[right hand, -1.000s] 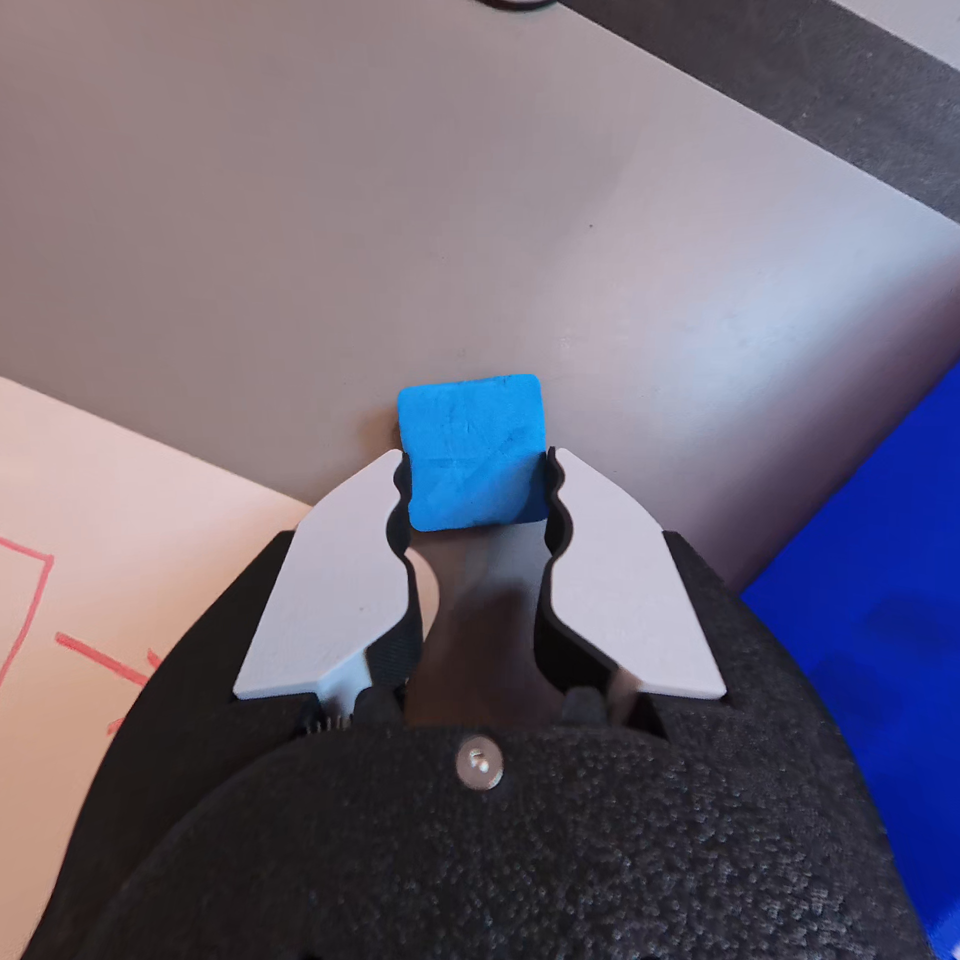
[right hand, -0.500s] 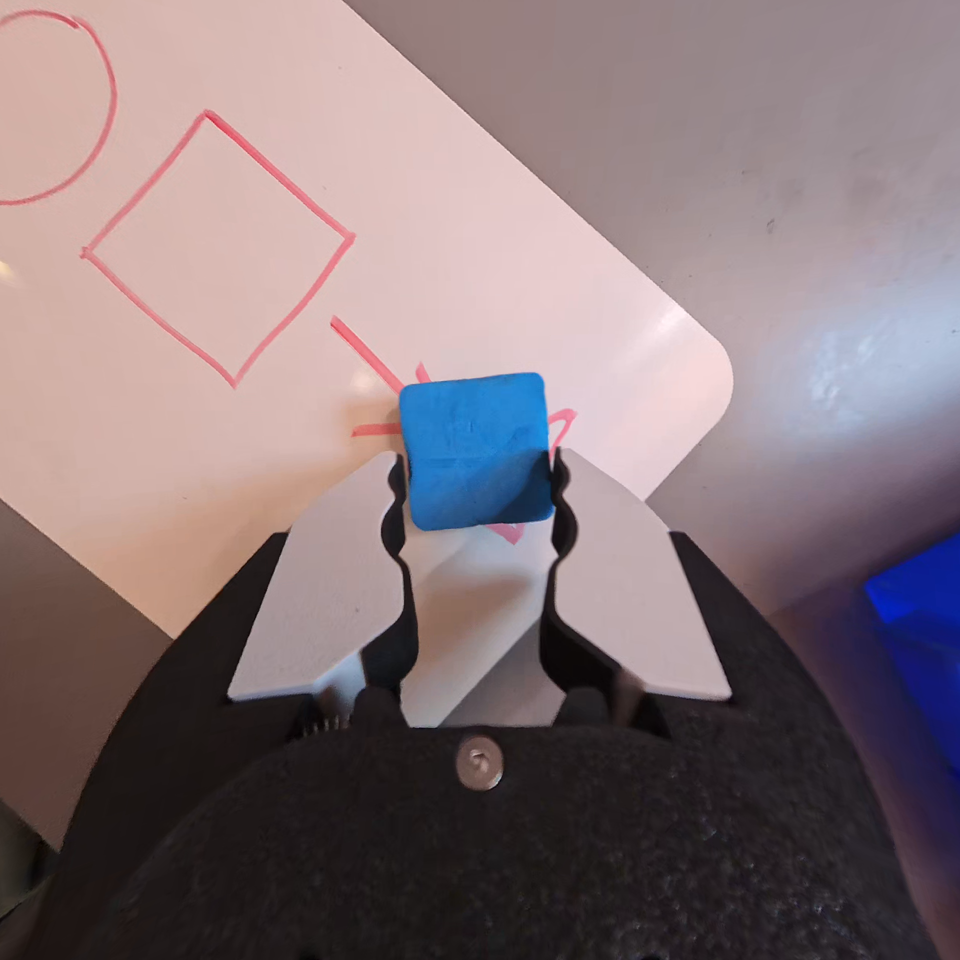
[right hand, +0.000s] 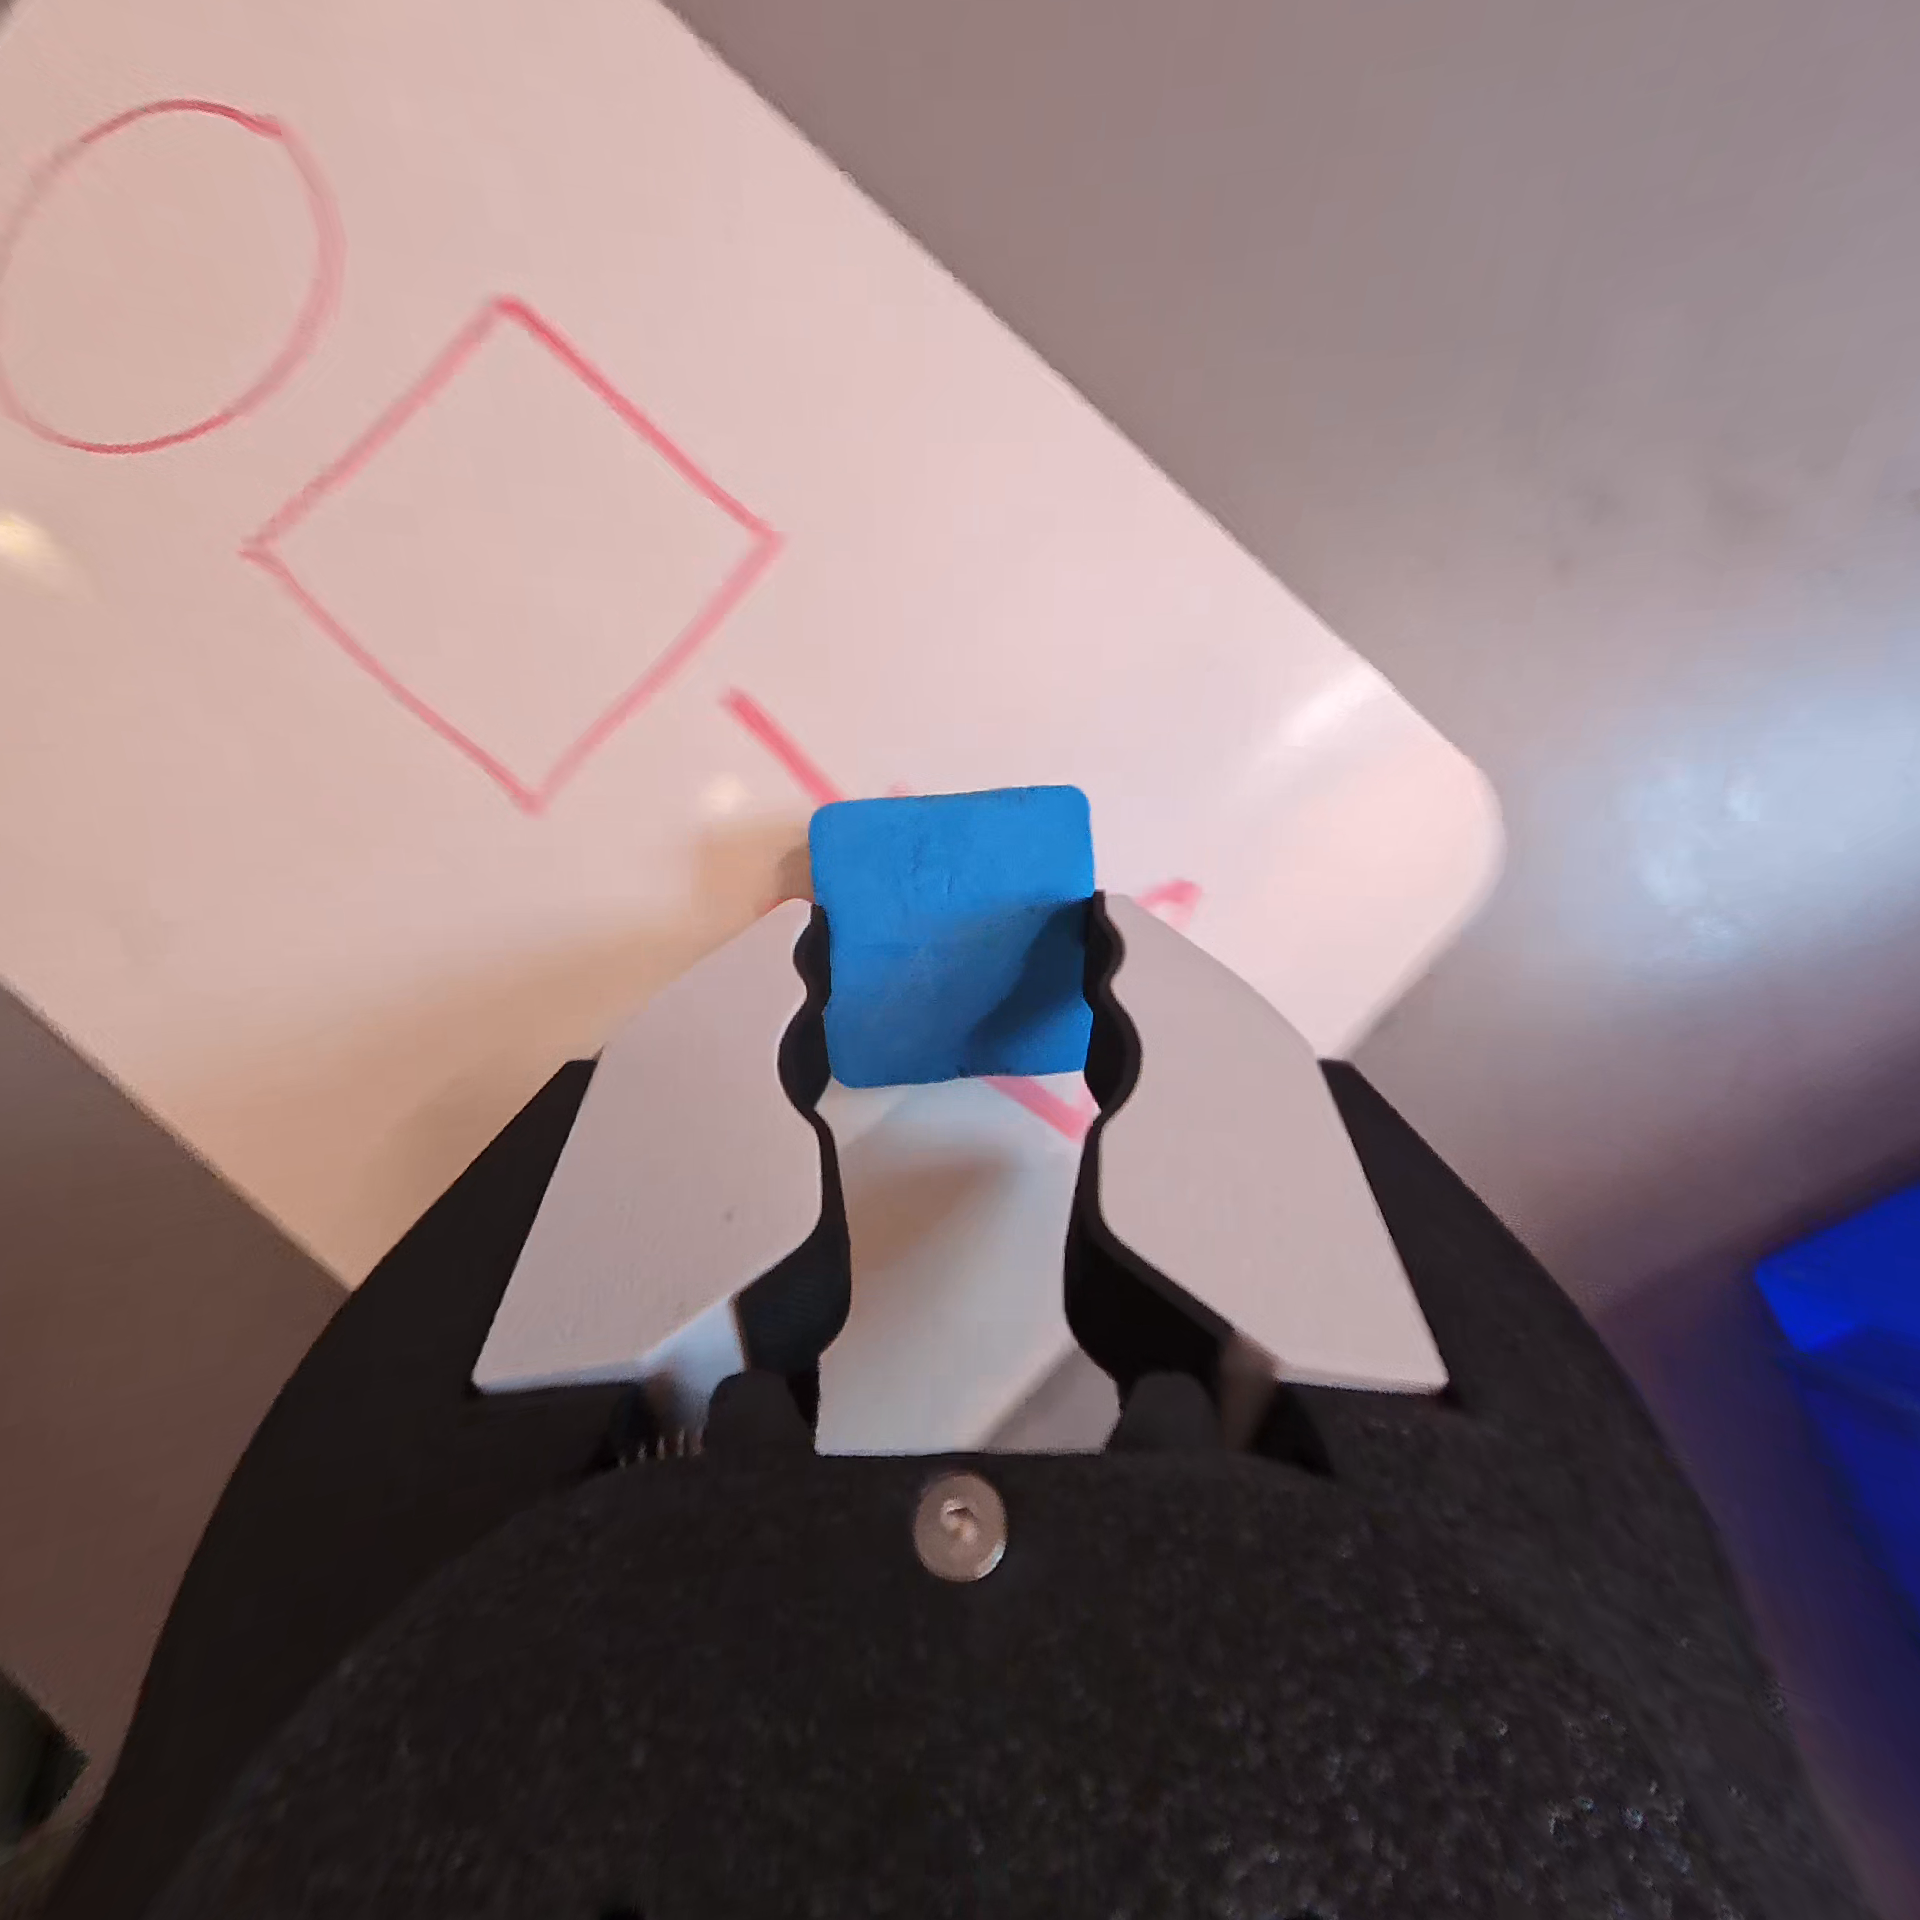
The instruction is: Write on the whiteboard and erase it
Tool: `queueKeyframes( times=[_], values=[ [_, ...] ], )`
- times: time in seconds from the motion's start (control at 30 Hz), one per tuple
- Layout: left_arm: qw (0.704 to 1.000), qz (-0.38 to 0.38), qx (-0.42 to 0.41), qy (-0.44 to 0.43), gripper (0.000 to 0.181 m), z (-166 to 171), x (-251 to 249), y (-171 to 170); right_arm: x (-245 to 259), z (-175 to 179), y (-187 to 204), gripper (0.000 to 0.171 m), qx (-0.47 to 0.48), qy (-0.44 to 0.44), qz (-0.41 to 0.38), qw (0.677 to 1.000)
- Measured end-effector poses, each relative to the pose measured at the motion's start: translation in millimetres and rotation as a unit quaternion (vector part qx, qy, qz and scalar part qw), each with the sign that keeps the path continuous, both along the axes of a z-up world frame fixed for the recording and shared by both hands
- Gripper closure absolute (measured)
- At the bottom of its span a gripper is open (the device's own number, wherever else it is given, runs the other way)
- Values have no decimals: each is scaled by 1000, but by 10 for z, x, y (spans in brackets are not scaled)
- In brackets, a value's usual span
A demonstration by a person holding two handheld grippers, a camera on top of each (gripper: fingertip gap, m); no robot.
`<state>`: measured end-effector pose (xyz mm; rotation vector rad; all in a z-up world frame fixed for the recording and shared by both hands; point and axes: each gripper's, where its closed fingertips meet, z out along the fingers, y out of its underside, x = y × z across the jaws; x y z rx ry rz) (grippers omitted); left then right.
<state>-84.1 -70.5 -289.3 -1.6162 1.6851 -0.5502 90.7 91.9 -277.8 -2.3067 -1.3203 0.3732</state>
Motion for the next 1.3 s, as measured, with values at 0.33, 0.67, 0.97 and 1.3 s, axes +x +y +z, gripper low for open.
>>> queueKeyframes(
  times=[0.33, 0.67, 0.97, 1.3],
  values=[
    [1000, -23, 6, 11, 181, -8, 43, -65, 287, -6, -10, 125, -6, -5, -49, 999],
    [999, -32, 10, 10, 181, -9, 53, -83, 198, -11, 74, 125, -15, -11, -31, 999],
    [1000, -1, -14, 15, 181, -3, 44, 0, 192, 103, 442, 124, -25, 41, -71, 996],
    [996, 25, -75, 44, 181, -13, 111, 98, -5, -9, 162, 124, -7, -38, 17, 999]
  ],
)
